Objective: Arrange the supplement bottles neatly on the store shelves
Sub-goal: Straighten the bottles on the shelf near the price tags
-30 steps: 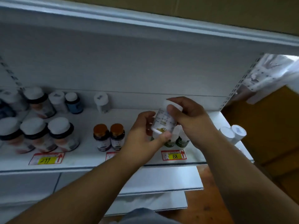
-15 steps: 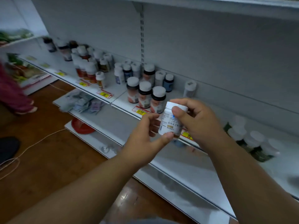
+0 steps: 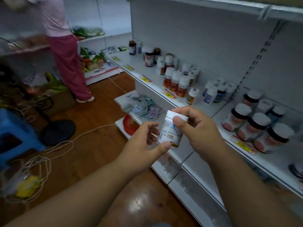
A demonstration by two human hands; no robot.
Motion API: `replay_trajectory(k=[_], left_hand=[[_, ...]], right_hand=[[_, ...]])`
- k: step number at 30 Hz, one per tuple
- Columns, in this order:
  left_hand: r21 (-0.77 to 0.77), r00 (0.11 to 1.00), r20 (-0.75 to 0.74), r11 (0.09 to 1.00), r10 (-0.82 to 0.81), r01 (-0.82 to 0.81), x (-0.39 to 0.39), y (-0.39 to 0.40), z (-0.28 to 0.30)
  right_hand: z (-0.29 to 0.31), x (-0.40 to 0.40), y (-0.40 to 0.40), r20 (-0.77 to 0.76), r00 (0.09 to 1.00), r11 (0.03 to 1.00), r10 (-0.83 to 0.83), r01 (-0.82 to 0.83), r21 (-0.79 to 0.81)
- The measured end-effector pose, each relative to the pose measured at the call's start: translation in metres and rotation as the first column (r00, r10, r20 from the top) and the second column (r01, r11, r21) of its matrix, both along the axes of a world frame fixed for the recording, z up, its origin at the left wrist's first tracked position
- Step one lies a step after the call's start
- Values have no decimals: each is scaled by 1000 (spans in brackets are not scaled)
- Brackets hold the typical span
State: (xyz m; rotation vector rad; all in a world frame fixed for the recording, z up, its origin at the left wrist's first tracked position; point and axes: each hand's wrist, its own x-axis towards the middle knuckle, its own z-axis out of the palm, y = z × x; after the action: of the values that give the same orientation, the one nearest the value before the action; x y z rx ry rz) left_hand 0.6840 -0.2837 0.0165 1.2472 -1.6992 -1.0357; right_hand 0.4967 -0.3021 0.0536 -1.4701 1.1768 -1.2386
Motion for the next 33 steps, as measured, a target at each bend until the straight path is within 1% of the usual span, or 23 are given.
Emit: replay_trajectory(k=[5, 8, 10, 12, 15, 18, 20, 23, 25, 29, 31, 33], left_hand=[[-2, 999, -9, 999, 43, -43, 36, -64, -11], [7, 998, 1, 998, 57, -57, 48, -113, -15], [5, 995, 19, 995, 100, -100, 63, -150, -15], [11, 987, 47, 988, 151, -152, 84, -184, -10], [17, 975, 89, 978, 205, -208, 121, -231, -1], [7, 962, 97, 967, 254, -256, 160, -276, -7], [-24, 959, 103, 965, 263, -262, 185, -305, -19], [-77, 957, 155, 969, 246, -236, 230, -356, -36], [-84, 958, 191, 976, 216, -203, 263, -402, -39], [-140, 938, 322, 986, 128, -86, 303, -500, -27], [-176, 913, 399, 984, 83, -13, 306, -547, -20], [-204, 886, 463, 975, 21, 83, 303, -593, -21]], right_hand=[[-6, 42, -71, -14, 996, 996, 89, -89, 25], [-14, 57, -129, -45, 990, 991, 131, -131, -5], [-17, 71, -173, -73, 985, 987, 157, -159, -20], [-15, 89, -216, -94, 976, 980, 197, -197, 3], [-6, 126, -280, -107, 956, 962, 274, -272, 27], [-9, 167, -335, -142, 933, 943, 332, -332, 22], [-18, 197, -368, -169, 916, 931, 364, -363, 36], [-32, 244, -419, -192, 902, 921, 387, -386, 43], [-36, 272, -453, -198, 913, 934, 357, -355, 46], [-30, 291, -515, -215, 955, 979, 205, -200, 43], [-23, 287, -544, -282, 956, 997, 80, -76, 27], [-20, 280, -573, -350, 936, 999, -29, 37, 17]])
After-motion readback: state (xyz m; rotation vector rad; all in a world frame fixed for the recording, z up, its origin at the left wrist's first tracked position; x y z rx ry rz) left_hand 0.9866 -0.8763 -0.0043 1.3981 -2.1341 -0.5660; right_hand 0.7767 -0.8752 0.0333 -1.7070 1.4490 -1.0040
